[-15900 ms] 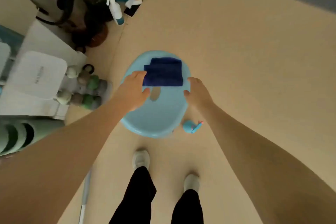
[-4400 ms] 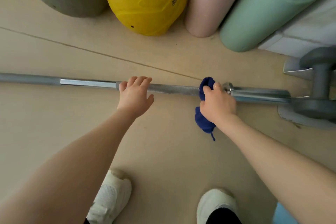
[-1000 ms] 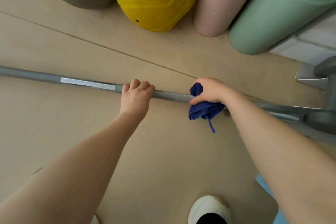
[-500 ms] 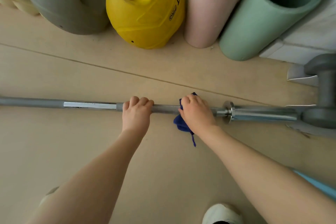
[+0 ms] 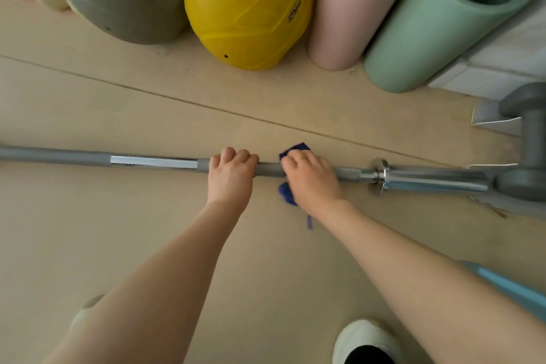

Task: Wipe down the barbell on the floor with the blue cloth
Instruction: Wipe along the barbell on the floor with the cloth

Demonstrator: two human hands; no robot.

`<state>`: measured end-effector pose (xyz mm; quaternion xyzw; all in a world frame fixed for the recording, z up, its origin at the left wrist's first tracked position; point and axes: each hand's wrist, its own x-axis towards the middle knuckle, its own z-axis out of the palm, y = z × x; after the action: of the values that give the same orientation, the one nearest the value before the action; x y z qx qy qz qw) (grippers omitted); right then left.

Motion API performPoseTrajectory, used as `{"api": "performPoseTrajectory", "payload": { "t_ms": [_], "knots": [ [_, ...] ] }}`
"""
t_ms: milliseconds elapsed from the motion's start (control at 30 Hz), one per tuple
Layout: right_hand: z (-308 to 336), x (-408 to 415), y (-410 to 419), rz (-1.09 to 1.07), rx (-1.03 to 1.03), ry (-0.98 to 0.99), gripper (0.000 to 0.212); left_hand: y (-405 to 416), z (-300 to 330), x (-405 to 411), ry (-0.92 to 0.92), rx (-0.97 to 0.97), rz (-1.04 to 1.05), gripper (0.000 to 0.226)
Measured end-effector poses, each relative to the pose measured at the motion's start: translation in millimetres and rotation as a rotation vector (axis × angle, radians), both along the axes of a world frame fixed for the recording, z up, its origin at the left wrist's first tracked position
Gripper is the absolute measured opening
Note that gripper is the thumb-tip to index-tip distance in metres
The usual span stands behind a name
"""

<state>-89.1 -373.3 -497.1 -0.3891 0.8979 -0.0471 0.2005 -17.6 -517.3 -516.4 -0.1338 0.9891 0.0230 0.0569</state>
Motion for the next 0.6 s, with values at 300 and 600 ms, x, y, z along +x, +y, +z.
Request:
{"api": "performPoseTrajectory", "payload": {
  "t_ms": [300,600],
  "knots": [
    [0,1,10,-0.298,0.167,0.154,0.014,-13,3,-7,-0.074,0.0,-0.167,0.035],
    [6,28,-12,-0.145,0.004,-0.01,0.05,-31,14,-22,-0.281,0.115,-0.297,0.032]
  ]
}}
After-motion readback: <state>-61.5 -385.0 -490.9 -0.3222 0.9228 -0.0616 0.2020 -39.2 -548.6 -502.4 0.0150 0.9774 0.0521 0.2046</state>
